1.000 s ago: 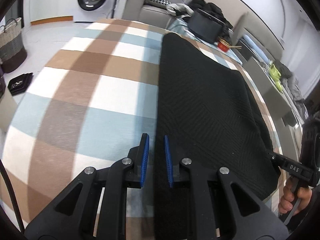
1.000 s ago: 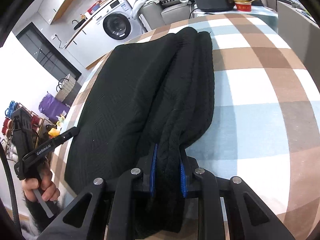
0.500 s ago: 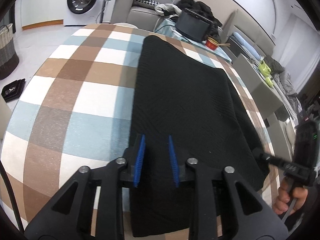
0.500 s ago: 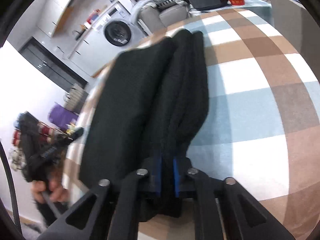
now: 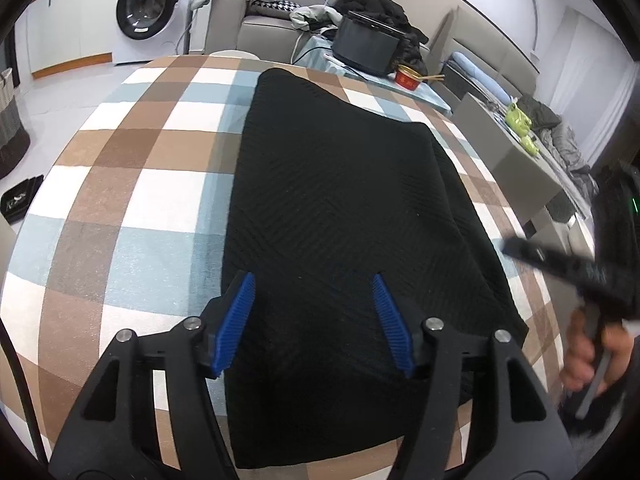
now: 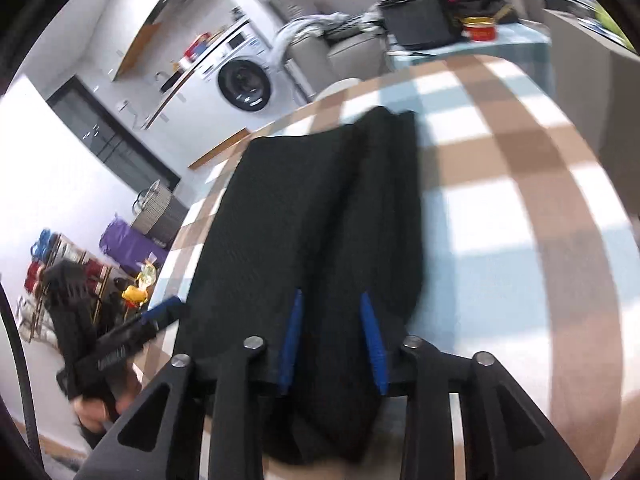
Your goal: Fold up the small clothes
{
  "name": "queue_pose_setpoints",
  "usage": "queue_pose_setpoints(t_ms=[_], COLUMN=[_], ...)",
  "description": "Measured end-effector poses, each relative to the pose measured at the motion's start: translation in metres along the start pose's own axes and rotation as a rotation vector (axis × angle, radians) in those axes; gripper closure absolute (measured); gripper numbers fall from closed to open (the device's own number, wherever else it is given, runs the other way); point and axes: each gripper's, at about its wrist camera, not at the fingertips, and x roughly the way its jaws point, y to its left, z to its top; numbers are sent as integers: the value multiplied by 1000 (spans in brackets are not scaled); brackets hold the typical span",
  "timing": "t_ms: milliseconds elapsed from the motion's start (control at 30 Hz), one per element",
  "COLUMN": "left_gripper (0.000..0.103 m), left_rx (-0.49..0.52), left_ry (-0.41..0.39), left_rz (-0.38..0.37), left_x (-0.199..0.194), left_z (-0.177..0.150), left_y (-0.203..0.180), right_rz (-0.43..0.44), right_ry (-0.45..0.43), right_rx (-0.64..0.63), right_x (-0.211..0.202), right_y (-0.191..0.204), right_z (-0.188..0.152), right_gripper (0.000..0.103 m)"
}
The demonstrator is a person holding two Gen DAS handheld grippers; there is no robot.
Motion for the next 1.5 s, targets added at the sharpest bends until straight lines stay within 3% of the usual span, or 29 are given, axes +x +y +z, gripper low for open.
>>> queue_pose_setpoints(t_ms=[100,233,267,333,367,500,600,700,733,867,1000,1133,1167,1200,1233,1300,1400,1500], left_gripper=[35,24,23,23,23,23,23,23,23,23,23,23,23,23,23,23,23,23], left_rx=[20,34,36,37,34,34,52,74,84,104,106,122,122,118,107,93,93,120], left_ry=[0,4,6,9,10,1,-3,5,10,13,20,36,38,40,40,41,37,41], left_rz=[8,37,42,48,51,35,18,18,23,22,14,8,7,6,2,-2,1,2], left_x=[0,0,0,0,0,-3,-6,-4,-4,-4,-1,6,7,8,9,8,4,3], left_z=[-4,-7,-8,-8,-8,-6,-5,-6,-7,-10,-9,-10,-9,-9,-8,-8,-9,-11], left_y=[-4,-5,-4,-2,-2,-2,-8,-13,-15,-22,-25,-32,-33,-33,-33,-32,-29,-31], right_rz=[28,43,56,34,30,60,-28,-91,-77,-44,76,152,154,138,136,123,123,51], right_ry=[18,58,78,118,118,47,59,133,129,120,137,165,156,146,144,131,-2,-8], right_rx=[12,54,59,29,-6,-89,-94,-66,-51,-45,-10,24,20,26,32,50,-43,-48], right_x=[35,76,86,96,95,69,75,101,102,73,38,36,38,40,42,40,-2,-11], right_y=[1,-4,-5,-3,1,13,5,-12,-16,-17,-17,-12,-12,-12,-12,-12,10,8], right_z=[25,53,58,65,69,85,95,91,90,76,36,4,1,-1,-3,0,-2,-13], right_gripper=[62,64,66,89,93,95,95,94,92,76,64,64,65,75,91,98,98,98])
